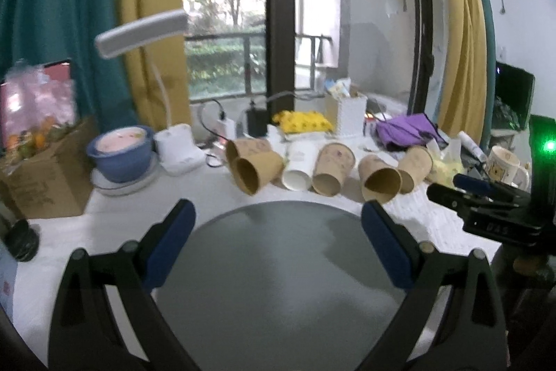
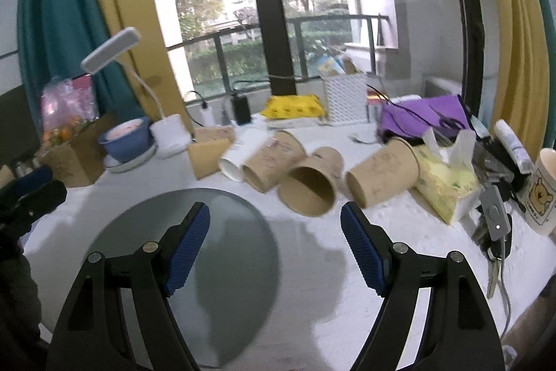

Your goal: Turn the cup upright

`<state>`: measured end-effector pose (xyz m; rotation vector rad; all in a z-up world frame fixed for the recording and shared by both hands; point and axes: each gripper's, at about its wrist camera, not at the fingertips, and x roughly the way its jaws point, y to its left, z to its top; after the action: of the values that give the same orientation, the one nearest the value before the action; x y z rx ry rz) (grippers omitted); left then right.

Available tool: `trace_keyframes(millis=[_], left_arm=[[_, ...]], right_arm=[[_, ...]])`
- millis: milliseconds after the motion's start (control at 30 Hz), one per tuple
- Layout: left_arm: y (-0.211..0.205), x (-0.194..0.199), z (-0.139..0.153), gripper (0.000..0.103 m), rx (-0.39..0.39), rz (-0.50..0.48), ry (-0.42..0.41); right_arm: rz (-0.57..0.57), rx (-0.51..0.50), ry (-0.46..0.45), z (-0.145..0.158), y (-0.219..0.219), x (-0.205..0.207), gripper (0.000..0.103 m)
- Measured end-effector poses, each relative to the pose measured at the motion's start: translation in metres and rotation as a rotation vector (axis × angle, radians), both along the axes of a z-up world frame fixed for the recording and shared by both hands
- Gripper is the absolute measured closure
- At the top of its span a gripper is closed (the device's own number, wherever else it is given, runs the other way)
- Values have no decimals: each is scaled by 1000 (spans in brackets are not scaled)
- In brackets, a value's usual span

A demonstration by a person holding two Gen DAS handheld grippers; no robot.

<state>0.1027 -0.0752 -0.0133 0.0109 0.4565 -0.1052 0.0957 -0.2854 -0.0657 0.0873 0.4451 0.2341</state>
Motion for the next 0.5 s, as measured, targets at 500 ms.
trace_keyframes(millis=[500], left_arm=[[-96, 110, -22, 6, 39, -166, 177]], right_arm=[[-75, -65, 30, -25, -63, 47, 23]])
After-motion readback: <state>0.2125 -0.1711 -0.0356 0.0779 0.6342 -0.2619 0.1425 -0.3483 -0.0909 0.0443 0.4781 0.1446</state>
